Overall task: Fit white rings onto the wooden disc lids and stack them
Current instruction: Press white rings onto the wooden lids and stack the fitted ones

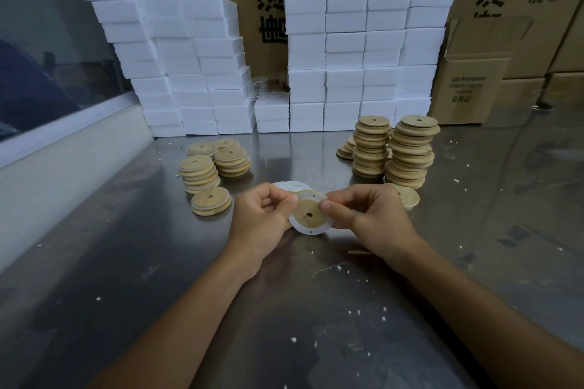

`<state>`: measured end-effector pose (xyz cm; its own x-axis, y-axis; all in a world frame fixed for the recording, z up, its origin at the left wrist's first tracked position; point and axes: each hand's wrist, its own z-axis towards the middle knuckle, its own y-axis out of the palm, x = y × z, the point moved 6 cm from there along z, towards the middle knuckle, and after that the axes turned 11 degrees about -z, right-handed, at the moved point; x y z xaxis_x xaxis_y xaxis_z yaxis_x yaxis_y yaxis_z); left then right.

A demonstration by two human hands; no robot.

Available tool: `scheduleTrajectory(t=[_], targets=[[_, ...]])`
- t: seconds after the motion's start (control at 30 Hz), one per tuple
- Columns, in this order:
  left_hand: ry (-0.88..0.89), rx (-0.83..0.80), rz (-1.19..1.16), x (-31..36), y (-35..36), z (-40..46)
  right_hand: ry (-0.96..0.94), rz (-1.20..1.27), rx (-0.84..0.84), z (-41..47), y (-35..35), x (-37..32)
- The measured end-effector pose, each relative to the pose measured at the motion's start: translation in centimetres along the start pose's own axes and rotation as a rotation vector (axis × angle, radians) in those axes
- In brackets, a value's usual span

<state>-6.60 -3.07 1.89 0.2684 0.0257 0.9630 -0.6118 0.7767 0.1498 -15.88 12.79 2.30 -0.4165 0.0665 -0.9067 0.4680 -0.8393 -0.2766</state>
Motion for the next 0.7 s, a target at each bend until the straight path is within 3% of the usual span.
scheduleTrajectory(t=[0.23, 0.7], targets=[[-0.076, -0.049, -0.115, -0.35, -0.07, 0.18, 0.025, 0.026, -0.018, -0.17, 0.03, -0.28], [-0.102, -0.097, -0.101, -0.16, -0.22, 0.28, 0.036, -0.013, -0.07, -0.11, -0.02, -0.09]])
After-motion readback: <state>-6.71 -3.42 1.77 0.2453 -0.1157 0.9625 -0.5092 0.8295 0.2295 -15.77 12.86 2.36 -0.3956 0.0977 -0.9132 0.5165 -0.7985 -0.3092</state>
